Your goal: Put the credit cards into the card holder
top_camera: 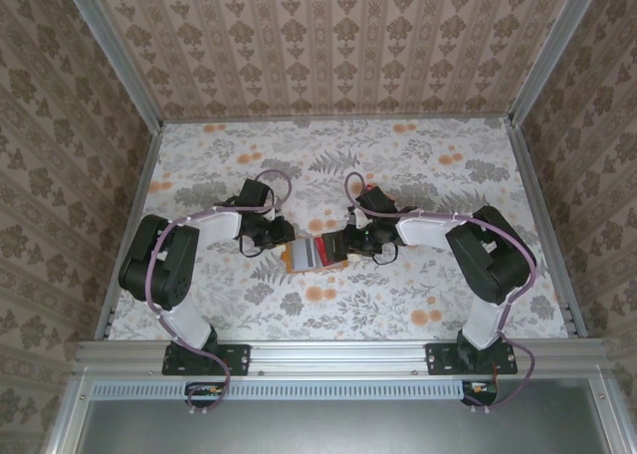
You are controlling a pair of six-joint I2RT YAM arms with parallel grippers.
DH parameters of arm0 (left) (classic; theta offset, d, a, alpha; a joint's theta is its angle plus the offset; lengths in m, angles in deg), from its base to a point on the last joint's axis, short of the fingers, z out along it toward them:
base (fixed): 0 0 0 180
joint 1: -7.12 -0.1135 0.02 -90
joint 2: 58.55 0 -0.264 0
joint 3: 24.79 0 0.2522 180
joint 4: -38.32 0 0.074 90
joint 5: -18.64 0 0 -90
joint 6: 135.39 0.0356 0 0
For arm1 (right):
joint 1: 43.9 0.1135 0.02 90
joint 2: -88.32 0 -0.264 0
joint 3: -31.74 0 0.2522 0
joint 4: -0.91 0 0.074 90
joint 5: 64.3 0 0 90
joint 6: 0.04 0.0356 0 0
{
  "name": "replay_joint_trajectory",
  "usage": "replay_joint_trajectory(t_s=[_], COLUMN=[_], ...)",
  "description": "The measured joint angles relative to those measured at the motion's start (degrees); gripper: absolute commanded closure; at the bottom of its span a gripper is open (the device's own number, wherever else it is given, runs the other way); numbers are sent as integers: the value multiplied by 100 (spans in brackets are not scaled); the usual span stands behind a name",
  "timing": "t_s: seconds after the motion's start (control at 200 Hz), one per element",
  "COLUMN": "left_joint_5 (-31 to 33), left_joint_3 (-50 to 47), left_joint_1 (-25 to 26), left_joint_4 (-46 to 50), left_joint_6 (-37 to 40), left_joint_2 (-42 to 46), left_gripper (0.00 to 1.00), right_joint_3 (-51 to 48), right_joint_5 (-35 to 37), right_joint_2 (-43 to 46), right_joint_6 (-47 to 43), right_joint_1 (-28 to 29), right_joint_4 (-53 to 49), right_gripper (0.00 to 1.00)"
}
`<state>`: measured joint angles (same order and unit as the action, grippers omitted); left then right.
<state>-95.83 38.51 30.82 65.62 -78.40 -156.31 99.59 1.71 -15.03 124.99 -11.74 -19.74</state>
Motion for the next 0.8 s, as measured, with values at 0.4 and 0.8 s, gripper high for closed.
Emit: replay_joint_trajectory(t_s=[0.4, 0.8], left_joint_5=[2, 2], left_joint_3=[-2, -2], left_joint_1=[0, 0], left_joint_4=[-9, -9], left_joint_6=[0, 0], left_joint_2=[0, 0], left_gripper=[77, 77], right_joint_3=[20, -52], right_joint_5=[190, 282], right_joint_2=[-33, 98], right_joint_6=[-79, -203], right_joint_1=[28, 48], right_joint_4=[9, -15], right_gripper=[87, 89])
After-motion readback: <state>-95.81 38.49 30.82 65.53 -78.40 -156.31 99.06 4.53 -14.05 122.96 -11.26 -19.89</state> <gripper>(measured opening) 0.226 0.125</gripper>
